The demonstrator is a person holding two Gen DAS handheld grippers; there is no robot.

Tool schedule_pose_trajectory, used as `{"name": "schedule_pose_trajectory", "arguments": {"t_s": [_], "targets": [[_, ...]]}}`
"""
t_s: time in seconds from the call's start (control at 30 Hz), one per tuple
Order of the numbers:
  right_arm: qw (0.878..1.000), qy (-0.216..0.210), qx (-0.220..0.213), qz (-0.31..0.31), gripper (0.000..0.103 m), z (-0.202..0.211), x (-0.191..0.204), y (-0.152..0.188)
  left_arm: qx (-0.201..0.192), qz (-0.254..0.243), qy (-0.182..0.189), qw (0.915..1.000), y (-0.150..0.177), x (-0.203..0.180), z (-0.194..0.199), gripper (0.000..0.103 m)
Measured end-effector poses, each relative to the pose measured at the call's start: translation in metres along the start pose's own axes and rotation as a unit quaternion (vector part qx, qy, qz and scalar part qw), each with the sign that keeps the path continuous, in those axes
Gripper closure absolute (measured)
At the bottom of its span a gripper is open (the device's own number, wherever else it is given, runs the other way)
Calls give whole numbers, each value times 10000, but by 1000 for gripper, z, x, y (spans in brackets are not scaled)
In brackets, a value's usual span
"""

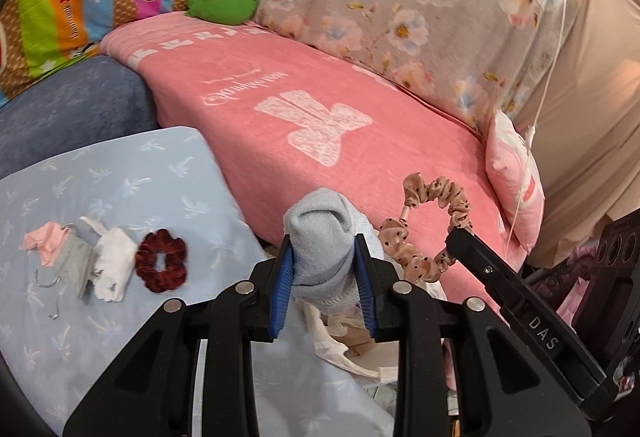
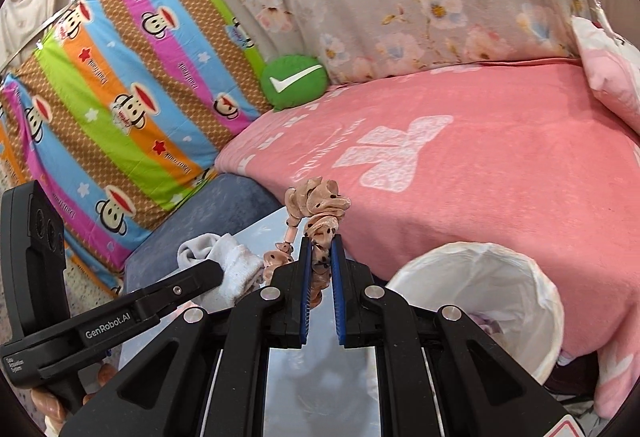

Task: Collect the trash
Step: 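Carry the grey sock and brown scrunchie over the bin and open both tools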

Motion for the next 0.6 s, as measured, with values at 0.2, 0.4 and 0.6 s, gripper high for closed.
{"name": "schedule_pose_trajectory", "arguments": {"t_s": [0.2,0.4,0.6], "targets": [[9997,158,-65,-185,94,10,-30,-1,164,-233,109,9995,2,-30,-16,74],[9991,279,-96,-311,93,15,-52,-2,314,-422,193,9984,4,-53,-29,73],[9985,347,-126,-405,93,18,-65,-2,401,-549,243,9974,4,-68,-37,73]]}}
Point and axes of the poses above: each gripper's, at about its wrist camera, not at the fingertips, and z roughly against the way its jaws point, x to its left, y to its underside, the point moved 2 cm from there along -z, roughly the way its jaws point, and after that the axes turned 5 degrees about -z, right-handed, at the moved point
